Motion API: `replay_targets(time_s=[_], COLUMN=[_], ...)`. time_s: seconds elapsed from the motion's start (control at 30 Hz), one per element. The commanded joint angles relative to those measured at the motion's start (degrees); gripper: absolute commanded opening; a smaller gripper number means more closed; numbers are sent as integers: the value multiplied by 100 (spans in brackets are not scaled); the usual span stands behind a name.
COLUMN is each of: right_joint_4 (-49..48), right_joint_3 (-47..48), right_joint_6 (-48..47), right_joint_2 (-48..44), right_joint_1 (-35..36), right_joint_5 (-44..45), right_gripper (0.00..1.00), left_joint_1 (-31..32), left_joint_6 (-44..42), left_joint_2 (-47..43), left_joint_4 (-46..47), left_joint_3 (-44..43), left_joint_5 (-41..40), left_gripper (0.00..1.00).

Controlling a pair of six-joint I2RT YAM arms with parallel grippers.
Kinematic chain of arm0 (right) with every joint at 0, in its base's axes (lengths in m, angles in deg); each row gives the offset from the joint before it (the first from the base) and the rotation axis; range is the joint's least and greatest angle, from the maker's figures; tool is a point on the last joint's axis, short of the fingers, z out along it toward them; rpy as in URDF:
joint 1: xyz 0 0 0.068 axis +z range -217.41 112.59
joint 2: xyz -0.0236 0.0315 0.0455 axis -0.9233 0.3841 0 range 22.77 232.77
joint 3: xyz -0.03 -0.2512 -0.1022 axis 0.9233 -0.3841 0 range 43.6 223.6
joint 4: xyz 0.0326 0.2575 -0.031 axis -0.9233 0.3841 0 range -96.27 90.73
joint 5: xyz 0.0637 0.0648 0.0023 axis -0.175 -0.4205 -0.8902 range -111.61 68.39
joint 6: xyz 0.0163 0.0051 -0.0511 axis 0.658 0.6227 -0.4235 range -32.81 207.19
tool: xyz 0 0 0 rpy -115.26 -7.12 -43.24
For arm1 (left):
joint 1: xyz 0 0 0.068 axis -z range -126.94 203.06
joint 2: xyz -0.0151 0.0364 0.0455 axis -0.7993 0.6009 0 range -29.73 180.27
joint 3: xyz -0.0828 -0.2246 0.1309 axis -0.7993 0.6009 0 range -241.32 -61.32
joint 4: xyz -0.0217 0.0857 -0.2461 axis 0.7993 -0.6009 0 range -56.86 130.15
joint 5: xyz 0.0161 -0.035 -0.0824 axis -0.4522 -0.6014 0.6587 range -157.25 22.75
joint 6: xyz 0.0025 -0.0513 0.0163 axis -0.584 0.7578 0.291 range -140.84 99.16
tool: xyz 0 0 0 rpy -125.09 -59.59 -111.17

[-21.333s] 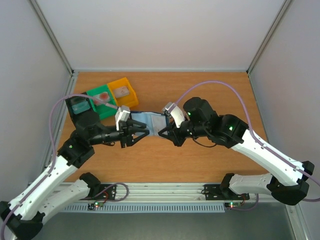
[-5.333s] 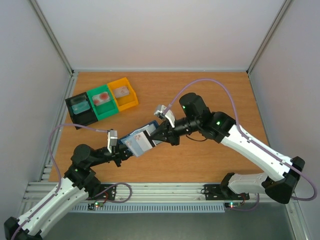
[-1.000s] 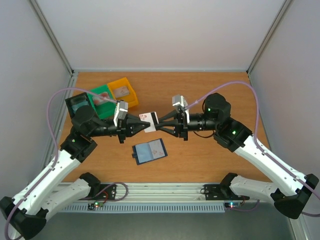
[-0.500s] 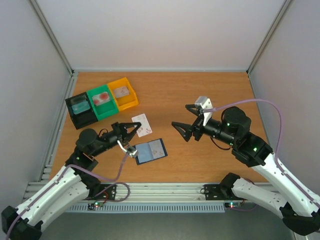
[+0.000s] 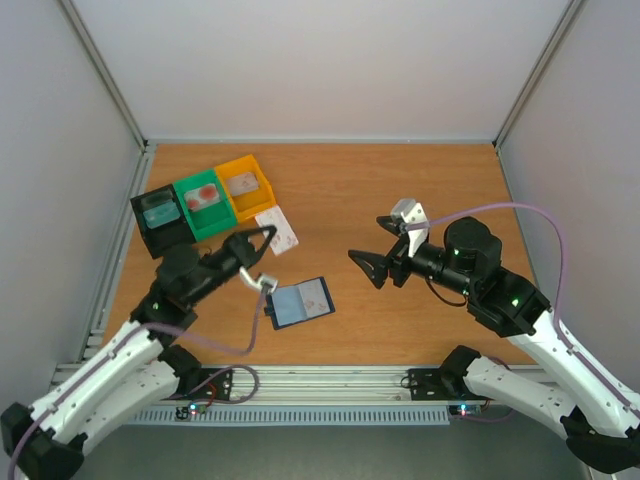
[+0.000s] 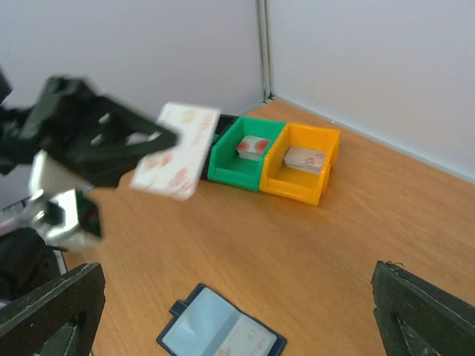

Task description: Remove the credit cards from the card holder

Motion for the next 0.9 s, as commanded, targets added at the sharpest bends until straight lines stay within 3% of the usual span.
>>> replay_targets(time_s=[0.0,0.1,0.23,0.37,0.43,0.6,0.77,0.87], right_joint_4=[191,241,238,300,320,487,617,594], right_joint_3=[61,25,-35,-96,-139,-116,-102,-81], right_joint_6=[-116,-143,-150,-165,-170,-204,-222,-251], right_joint_2=[-106,-140,-211,-370,-457,-514,-548,-509], right_joint_1=[-13,-12,-12,-12,-16,-15,-10,-12], right_joint_5=[-7,16,-2,30,82,99,291,322], right_gripper=[99,98,99,99,98,99,98,98], left_joint_1=[-253,-915,-1786,-2343,-2392,-2272,-2229,-2187], left_joint_6=[1754,3469,4033,5320,5683,5588,5997,6171], left_joint_2=[1487,2571,4211,6016,6558,7788,9170,9614], left_joint_4=[-3066,-5100,-6773,-8522,-8468,-7536,-7562,-7392], left_joint_3=[-2008,-3138,-4380,-6796,-7581,-8829,-10327,-10700], left_joint_5=[-3329,-3768,-4367,-4167,-4091,-4331,-4186,-4203], left_gripper=[0,0,0,0,0,0,0,0])
